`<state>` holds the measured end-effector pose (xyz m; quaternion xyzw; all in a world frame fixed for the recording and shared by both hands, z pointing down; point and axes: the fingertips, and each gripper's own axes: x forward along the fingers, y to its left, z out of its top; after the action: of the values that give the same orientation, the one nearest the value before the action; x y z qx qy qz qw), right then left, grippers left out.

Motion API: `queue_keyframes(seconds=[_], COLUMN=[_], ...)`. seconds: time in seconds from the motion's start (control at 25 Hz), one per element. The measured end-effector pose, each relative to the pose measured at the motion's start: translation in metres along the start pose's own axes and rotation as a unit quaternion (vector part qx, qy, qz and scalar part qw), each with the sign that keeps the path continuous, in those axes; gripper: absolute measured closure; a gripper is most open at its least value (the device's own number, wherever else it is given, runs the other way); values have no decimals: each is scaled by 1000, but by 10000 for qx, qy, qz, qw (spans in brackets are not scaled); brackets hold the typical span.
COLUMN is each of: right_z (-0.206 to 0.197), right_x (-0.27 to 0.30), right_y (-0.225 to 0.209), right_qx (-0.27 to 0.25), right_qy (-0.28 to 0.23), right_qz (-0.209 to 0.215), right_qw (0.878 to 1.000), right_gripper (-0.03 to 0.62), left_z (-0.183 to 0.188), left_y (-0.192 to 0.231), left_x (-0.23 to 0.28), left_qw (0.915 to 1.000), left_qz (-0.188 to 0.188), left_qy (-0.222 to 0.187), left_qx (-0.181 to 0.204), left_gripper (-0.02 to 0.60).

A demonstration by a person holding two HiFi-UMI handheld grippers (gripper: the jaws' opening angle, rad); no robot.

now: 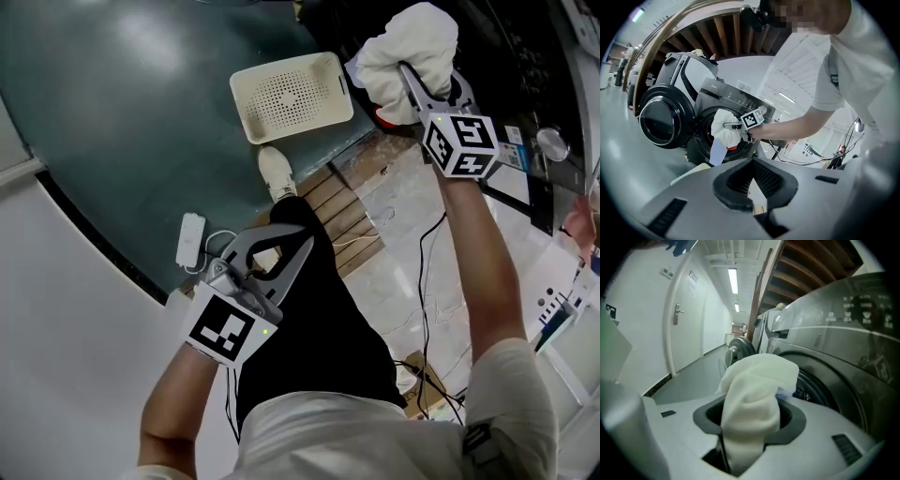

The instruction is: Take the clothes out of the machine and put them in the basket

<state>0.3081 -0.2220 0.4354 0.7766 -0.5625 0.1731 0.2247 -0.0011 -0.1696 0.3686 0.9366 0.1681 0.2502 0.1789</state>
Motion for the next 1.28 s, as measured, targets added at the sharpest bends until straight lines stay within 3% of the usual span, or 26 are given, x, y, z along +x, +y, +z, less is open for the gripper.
queue_keyframes(seconds=[0.4,0.68,0.92,1.28], right_z=[60,77,61,4], right_x=[-38,-38,-30,10], right_y=[65,123,177,231], right_qx=[-156,-357,-458,-756], right_qy=[-531,-681,-560,-63], right_qz=[613,1157,1638,2163], right_qw=[9966,9903,9838,9734], right_gripper=[388,388,388,387], left_z=[-6,-16,-29,-55], left_y=[-14,-23,-27,-25], left_x=[-24,-41,-57,-65], left_qw=[9997,9990,9976,9960], left_qz=[191,394,589,717], left_qy=[-127,-222,-325,-348], left_qx=[32,-32,-161,-397], left_gripper=[584,584,584,584])
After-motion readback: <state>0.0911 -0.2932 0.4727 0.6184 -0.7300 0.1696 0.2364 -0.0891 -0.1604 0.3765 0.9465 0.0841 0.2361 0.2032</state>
